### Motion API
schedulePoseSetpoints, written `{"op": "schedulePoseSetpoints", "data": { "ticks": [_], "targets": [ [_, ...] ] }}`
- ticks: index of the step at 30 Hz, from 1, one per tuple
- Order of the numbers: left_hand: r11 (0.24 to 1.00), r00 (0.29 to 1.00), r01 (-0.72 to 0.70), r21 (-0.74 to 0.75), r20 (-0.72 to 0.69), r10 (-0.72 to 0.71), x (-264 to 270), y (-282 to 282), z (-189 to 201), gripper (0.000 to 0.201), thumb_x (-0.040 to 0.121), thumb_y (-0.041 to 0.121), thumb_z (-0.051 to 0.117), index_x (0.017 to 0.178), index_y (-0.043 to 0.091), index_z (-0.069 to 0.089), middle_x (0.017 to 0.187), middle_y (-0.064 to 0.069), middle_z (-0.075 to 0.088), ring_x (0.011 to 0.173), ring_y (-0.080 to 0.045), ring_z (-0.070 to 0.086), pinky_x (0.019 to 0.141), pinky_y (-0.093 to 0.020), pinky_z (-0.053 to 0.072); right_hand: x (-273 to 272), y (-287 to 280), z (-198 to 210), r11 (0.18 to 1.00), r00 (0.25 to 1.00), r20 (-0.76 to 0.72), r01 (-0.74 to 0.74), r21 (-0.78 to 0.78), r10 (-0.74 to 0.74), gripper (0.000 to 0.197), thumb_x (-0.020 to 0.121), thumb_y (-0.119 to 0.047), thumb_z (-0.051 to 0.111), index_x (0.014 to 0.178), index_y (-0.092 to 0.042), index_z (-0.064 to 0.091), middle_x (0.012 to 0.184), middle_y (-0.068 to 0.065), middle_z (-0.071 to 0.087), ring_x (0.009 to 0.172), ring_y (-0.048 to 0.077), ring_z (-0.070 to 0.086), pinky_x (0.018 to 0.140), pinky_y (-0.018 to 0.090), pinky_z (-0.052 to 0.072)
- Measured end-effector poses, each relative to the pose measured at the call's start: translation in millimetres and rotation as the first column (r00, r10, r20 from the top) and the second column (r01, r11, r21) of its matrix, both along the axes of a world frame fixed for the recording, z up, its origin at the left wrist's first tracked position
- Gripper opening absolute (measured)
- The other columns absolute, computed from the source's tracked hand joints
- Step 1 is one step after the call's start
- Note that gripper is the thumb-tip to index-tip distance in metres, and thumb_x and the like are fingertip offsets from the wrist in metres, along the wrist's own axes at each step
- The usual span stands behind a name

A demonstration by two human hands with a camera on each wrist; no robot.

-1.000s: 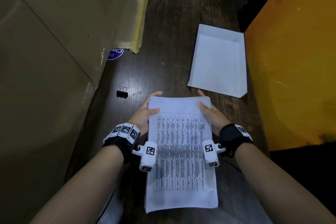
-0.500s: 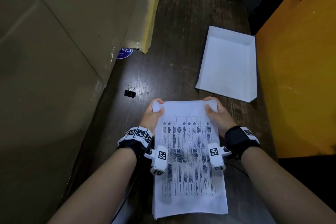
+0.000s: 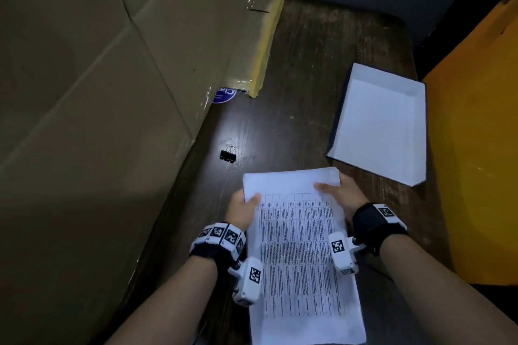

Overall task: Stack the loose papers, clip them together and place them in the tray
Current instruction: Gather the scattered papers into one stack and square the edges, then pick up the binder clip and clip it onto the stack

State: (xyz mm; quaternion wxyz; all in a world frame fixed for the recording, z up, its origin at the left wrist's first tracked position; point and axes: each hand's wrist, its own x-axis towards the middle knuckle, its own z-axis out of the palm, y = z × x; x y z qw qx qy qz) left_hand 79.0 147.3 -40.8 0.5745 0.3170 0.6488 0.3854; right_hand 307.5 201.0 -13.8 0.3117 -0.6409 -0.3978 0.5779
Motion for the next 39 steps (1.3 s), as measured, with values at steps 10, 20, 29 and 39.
{"op": "schedulePoseSetpoints", "data": {
  "ticks": [10,20,29,39],
  "targets": [
    [0.989,0.982,-0.15,0.013,-0.118,0.15,-54,2,-20,0.021,0.091,0.003,0.051,0.107,-0.005,0.062,0.093,-0.012,0.065,0.087,-0.024,0.061,0.075,-0.027,0.045,-164,103,23,0.795,0.497,0.77,-0.606,-0.021,0.399,0.039,0.088,-0.041,0.065,0.119,-0.017,0.065,0.124,0.003,0.067,0.114,0.024,0.061,0.104,0.046,0.044],
    [0.987,0.984,-0.161,0.013,-0.075,0.162,-60,3,-30,0.02,0.091,0.005,0.053,0.108,-0.003,0.061,0.095,-0.011,0.067,0.086,-0.024,0.063,0.069,-0.026,0.049,-222,115,-11,0.748,0.454,0.767,-0.662,-0.051,0.454,0.021,0.09,-0.021,0.066,0.097,-0.001,0.069,0.102,0.019,0.07,0.095,0.034,0.067,0.08,0.038,0.053],
    [0.993,0.996,-0.075,0.091,-0.042,0.08,-49,16,-10,0.011,0.091,0.002,0.053,0.087,0.01,0.06,0.078,-0.002,0.065,0.066,-0.007,0.063,0.054,-0.011,0.049,-148,126,24,0.792,0.698,0.515,-0.608,0.058,0.498,0.023,0.076,-0.005,0.077,0.065,-0.015,0.059,0.072,0.006,0.067,0.067,0.021,0.065,0.078,0.047,0.061],
    [0.97,0.991,0.134,0.202,-0.033,-0.13,-22,30,16,0.021,0.092,0.003,0.053,0.075,0.014,0.06,0.07,0.001,0.061,0.056,0.004,0.059,0.053,-0.007,0.046,-80,85,77,0.702,0.631,0.627,-0.689,0.182,0.456,0.028,0.079,-0.006,0.077,0.107,-0.005,0.072,0.093,0.007,0.075,0.086,0.015,0.071,0.085,0.021,0.054]
  ]
}}
